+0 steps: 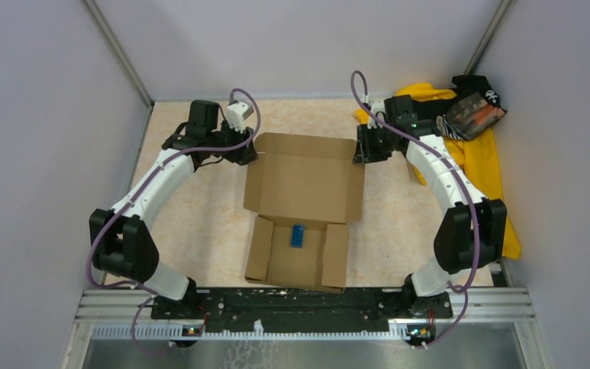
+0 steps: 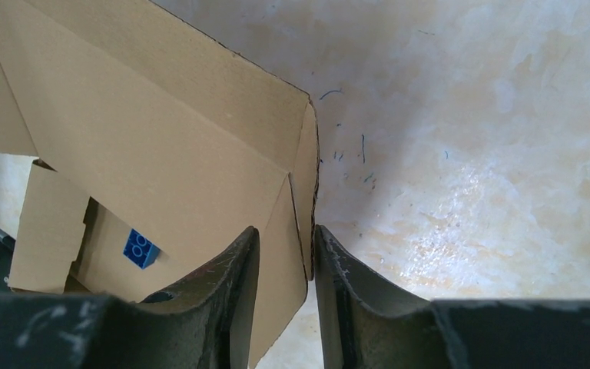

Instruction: Fold the paper box

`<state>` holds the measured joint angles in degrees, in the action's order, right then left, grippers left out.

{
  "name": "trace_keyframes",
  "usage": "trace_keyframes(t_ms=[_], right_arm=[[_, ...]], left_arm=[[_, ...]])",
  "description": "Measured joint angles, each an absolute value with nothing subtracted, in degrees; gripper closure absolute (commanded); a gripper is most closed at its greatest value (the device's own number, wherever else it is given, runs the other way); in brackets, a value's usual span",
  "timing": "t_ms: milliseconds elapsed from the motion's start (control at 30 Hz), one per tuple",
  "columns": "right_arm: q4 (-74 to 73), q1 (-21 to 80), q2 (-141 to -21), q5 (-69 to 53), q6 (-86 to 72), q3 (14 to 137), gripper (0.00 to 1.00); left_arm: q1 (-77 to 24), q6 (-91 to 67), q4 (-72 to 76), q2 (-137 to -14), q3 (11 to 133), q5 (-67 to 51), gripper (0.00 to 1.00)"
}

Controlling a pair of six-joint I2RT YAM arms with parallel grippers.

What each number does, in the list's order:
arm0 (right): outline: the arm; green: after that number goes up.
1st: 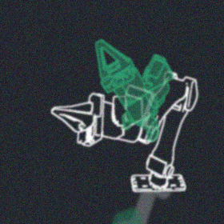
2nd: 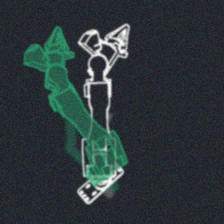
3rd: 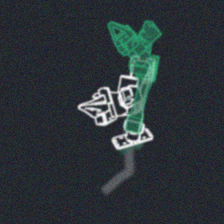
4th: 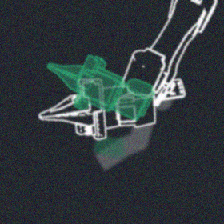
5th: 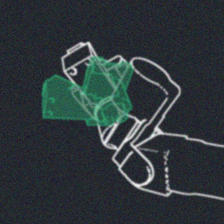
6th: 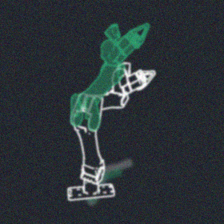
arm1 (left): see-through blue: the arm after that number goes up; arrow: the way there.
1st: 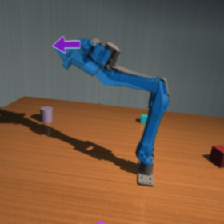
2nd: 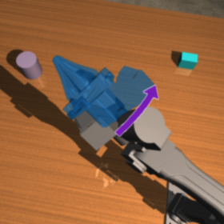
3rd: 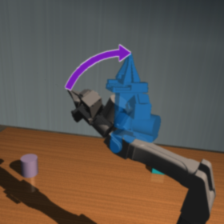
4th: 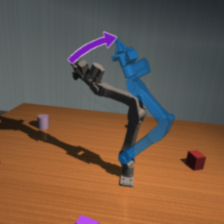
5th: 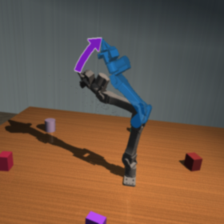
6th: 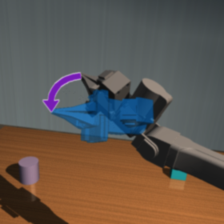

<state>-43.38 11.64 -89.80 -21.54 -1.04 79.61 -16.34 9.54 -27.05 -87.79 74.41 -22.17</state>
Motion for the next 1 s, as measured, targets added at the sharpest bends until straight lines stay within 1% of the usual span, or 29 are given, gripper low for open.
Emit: trace_keyframes(t_ms=[200, 567, 633, 733, 800, 1000], right_arm=[[-43.8, 12.0, -89.8, -21.5, -1.0, 79.6, 0.73], [-44.4, 13.3, -89.9, -20.8, -0.8, 79.6, 0.8], [-44.5, 13.5, -90.1, -20.6, -0.3, 79.6, 0.85], [-44.8, 13.9, -90.4, -19.9, 0.2, 79.6, 0.91], [-45.1, 14.3, -90.5, -19.3, 0.4, 79.6, 0.94], [-45.4, 15.9, -90.4, -17.0, -0.1, 79.6, 0.98]], left_arm=[[-16.3, 9.8, -27.3, -87.9, 74.4, -22.2, 0.59], [-16.3, 10.1, -29.1, -89.5, 74.4, -23.7, 0.68], [-16.3, 10.2, -29.2, -89.5, 74.4, -23.9, 0.73], [-16.3, 10.2, -29.3, -89.5, 74.4, -24.2, 0.84], [-16.3, 10.2, -29.3, -89.5, 74.4, -24.7, 0.9], [-16.4, 9.7, -29.6, -89.1, 74.4, -25.7, 0.94]])
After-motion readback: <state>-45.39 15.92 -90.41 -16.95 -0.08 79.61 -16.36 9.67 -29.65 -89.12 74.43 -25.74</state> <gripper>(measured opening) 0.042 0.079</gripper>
